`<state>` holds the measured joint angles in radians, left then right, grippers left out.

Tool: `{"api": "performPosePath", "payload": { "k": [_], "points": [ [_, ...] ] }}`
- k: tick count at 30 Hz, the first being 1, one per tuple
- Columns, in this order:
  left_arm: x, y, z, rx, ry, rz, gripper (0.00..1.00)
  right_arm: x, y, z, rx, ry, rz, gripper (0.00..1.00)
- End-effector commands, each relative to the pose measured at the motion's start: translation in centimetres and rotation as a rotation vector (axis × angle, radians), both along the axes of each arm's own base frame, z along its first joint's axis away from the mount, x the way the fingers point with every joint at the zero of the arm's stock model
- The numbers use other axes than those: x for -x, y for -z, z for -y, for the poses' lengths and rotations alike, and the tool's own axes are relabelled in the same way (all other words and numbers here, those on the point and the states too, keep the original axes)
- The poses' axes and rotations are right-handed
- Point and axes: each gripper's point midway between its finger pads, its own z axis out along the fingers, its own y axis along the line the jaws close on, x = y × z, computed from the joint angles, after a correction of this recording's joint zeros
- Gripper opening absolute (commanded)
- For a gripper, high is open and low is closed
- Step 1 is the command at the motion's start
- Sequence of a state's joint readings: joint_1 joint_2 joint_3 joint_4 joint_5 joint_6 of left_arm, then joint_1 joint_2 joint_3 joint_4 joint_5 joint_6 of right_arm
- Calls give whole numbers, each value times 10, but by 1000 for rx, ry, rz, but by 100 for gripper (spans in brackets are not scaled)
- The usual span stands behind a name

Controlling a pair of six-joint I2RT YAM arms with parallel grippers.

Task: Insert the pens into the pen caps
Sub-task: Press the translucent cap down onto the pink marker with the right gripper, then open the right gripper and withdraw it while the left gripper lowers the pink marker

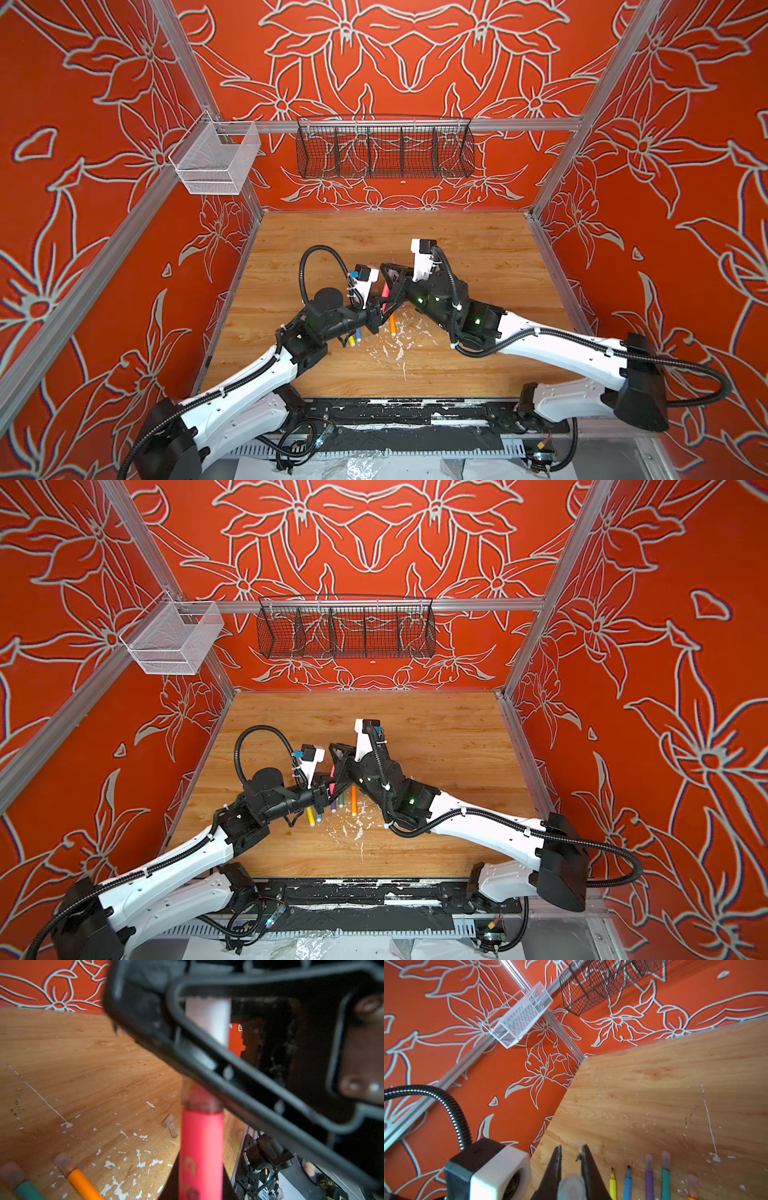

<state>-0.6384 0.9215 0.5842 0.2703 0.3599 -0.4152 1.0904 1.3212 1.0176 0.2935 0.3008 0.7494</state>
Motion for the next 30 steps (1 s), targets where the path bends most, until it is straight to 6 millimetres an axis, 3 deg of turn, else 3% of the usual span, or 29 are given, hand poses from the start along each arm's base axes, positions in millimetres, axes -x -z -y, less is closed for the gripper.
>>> {"api": "performPosePath", "payload": {
  "k": [1,10,14,16,18,22,25,30],
  "points": [
    [-57,-67,-42,115,-293,97,0,117,72,-64,119,-464,-155,0],
    [-62,-114,-70,204,-297,139,0,149,70,-64,31,-553,-104,0],
    [-61,-119,-75,178,-312,152,0,159,60,-67,0,-600,-84,0],
    [-60,-114,-78,165,-324,152,0,153,56,-61,22,-564,-85,0],
    [-60,-102,-79,132,-338,125,0,141,51,-48,76,-495,-87,2],
    [-56,-56,-87,-23,-451,12,0,104,34,-1,187,-311,-90,31],
    [-39,-24,-84,-130,-503,-38,0,75,29,43,248,-185,-100,44],
    [-17,30,-81,-222,-559,-191,0,43,34,117,308,16,-106,52]
  ]
}}
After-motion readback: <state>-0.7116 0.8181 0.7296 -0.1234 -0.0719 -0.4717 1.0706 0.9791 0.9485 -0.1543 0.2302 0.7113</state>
